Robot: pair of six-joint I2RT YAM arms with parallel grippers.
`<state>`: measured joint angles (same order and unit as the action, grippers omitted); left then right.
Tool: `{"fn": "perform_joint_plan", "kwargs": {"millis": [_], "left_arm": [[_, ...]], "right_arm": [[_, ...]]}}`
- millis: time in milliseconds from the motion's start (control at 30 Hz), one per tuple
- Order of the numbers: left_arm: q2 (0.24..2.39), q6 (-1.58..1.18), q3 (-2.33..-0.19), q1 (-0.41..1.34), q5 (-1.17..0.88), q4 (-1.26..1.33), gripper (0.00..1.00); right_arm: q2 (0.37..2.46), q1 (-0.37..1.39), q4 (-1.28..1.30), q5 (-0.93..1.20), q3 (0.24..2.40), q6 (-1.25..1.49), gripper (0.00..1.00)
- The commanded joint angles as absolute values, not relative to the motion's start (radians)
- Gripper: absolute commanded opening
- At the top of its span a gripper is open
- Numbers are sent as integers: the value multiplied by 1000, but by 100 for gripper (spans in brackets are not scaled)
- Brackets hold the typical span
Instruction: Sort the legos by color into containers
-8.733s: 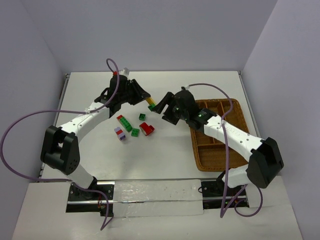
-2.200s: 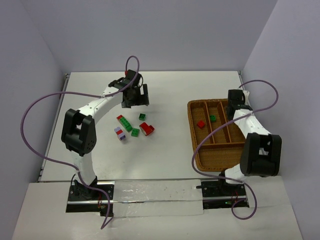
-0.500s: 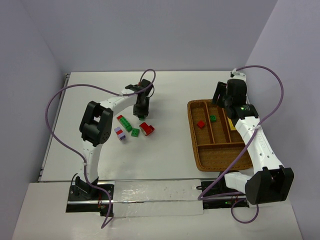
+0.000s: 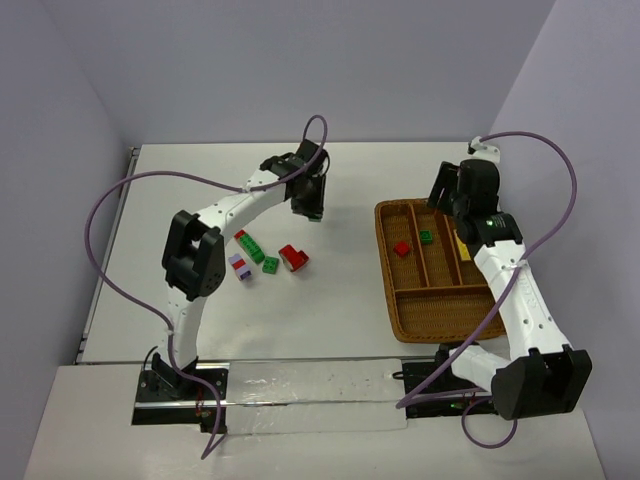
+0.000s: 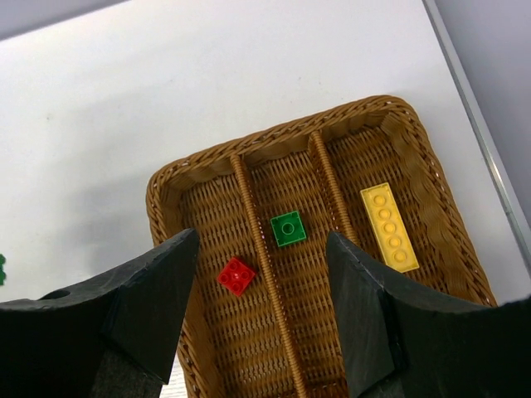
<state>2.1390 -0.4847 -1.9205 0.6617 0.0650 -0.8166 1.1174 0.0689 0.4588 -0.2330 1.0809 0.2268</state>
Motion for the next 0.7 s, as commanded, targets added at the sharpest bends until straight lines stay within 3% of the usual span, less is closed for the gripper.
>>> {"fn": "perform_joint_plan", "kwargs": {"millis": [0, 233, 667], "left_arm": [[2067, -573, -2010, 712, -128, -714, 0], [2110, -778, -2007, 755, -394, -476, 0], [2367, -1033, -2220, 871, -615, -181, 0]], "right_arm": [[1048, 72, 413, -292, 1081, 264, 70], [981, 72, 414, -379, 1077, 334, 70], [855, 73, 373, -400, 1041, 374, 70]]}}
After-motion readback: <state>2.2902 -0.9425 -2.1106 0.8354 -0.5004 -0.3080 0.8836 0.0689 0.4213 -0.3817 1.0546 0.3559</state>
